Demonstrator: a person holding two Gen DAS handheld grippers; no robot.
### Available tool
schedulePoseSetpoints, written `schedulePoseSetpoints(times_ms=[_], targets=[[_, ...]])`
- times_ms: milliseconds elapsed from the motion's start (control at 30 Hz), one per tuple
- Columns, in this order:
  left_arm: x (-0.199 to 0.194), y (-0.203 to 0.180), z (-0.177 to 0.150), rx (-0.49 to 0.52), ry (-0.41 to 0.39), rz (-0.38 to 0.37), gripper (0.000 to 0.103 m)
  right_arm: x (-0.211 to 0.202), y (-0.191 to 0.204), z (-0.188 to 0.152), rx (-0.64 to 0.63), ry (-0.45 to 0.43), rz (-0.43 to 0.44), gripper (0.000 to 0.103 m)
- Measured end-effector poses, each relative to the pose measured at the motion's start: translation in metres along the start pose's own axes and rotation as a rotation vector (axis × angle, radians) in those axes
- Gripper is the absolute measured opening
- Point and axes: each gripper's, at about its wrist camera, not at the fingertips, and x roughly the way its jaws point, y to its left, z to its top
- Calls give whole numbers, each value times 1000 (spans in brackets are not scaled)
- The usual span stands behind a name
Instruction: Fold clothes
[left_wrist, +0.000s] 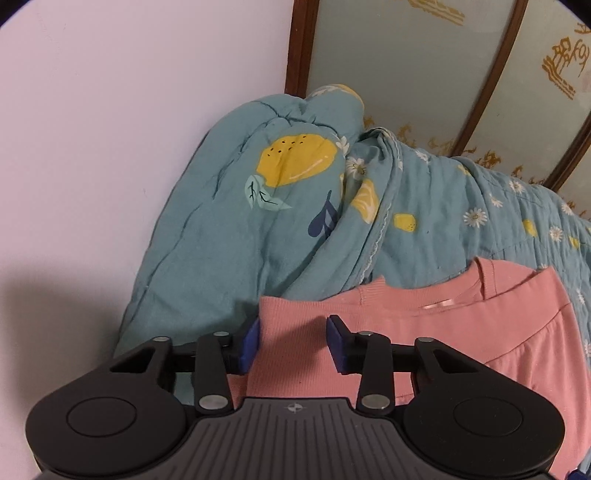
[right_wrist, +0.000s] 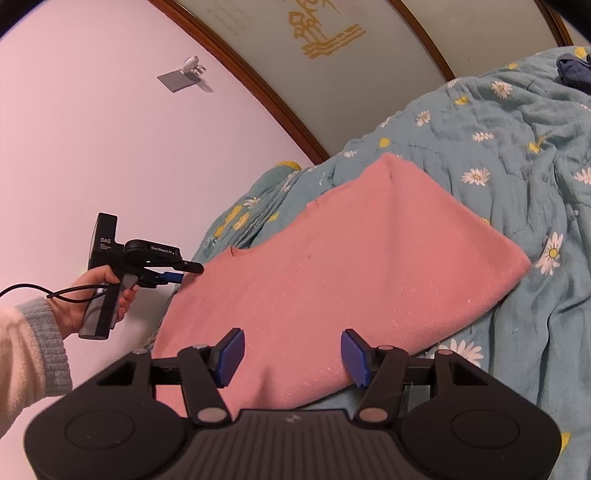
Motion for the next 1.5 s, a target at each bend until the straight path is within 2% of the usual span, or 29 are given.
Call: schedulePoseSetpoints(times_ms=[67,100,133,167,433,567,600,667,700,733,767,867,933,1100,1200,1333,1433,1500], targets=[[0,0,-3,16,-17,3,38,1,-1,0,3,4,0,57],[0,-1,-4,23,-21,11,29,2,-1,0,2,5,0,57],[-1,-1,-5,27,-27,16,8,2,-1,0,0,7,0,57],[-3,-2,-7,30,-34,16,5,3,-1,-1,-1,8,-1,57],[-30,-13,-4,109,-104,80,4,3,-2,-1,5,14,1,58],[-19,-18,-7,151,-87,128,4,4,-1,-2,-3,17,2,58],[-13,-20,-8,163,-80,150,6,4,0,-3,-4,19,3,58],[-5,-19,-9,156,-78,191,16,4,-1,-3,-5,22,6,58],[-2,-16,-9,138,-82,210,24,4,-1,-2,-5,22,6,58],[-1,-13,-9,120,-86,228,37,4,-1,-2,-5,22,7,58],[-3,-10,-8,106,-93,242,41,4,-1,-2,-5,22,8,58],[-16,-2,-5,82,-130,255,41,4,-2,-1,-2,21,11,58],[-35,-6,-3,102,-182,282,40,4,-2,-1,1,19,14,58],[-70,-32,-12,166,-225,184,41,3,1,1,-7,9,7,58],[-82,-61,-35,173,-212,47,45,-1,3,3,-14,-5,4,58],[-70,-102,-68,225,-156,-54,45,-7,6,7,-43,-26,-11,58],[-53,-125,-89,262,-122,-63,45,-15,0,14,-87,-66,-44,58],[-39,-134,-100,265,-103,-47,45,-23,-12,21,-87,-105,-100,58]])
